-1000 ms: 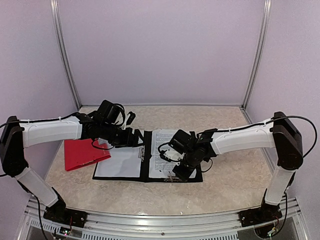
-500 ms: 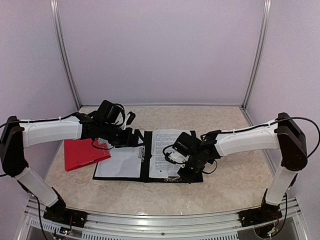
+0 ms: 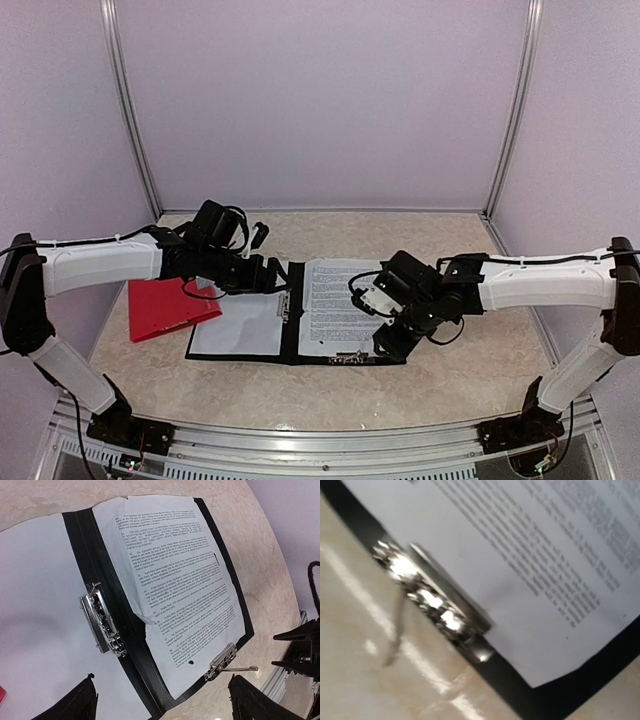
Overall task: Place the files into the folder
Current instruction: Close the spring clip on the folder with some files, then clamp the file and folder with some files.
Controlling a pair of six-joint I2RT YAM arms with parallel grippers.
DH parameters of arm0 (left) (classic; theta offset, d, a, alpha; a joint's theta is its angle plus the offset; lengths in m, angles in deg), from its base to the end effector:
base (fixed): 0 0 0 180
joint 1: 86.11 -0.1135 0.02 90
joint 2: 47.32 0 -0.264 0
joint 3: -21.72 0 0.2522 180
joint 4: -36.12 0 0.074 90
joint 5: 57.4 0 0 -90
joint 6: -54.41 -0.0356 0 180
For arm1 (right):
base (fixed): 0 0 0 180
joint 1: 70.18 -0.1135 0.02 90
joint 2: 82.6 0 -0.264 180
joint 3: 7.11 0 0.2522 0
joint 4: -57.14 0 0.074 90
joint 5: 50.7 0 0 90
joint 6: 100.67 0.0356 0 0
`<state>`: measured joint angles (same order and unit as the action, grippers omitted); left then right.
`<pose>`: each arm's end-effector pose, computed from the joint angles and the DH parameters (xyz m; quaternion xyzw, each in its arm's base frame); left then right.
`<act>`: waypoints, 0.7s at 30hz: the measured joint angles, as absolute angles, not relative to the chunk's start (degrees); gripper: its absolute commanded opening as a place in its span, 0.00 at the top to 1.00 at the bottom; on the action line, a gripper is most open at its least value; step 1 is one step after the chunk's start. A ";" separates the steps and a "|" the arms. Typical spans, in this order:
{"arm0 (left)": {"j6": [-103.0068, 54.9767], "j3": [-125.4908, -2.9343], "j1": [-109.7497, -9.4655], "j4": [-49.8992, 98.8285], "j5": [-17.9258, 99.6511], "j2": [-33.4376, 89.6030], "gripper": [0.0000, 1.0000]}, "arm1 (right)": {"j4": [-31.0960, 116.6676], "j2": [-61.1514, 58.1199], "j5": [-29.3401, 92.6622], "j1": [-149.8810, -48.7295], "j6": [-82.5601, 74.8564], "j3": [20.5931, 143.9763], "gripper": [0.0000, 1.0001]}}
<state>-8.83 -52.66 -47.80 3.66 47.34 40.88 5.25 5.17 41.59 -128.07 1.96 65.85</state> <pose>0.2545 -0.2126 0.2388 0.1401 0.9110 -0.2990 0.2473 0.1590 0.2507 0.2122 -0.3731 0.9054 0.1006 0.1762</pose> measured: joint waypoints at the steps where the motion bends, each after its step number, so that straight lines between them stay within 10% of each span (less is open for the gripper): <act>1: -8.79 -52.40 -47.78 3.86 47.02 40.53 0.08 | 5.56 3.73 41.04 -128.09 2.79 65.68 0.53; 21: -15.39 -44.03 -42.97 15.09 43.89 37.34 0.05 | 12.81 8.97 41.76 -132.55 22.44 67.25 0.58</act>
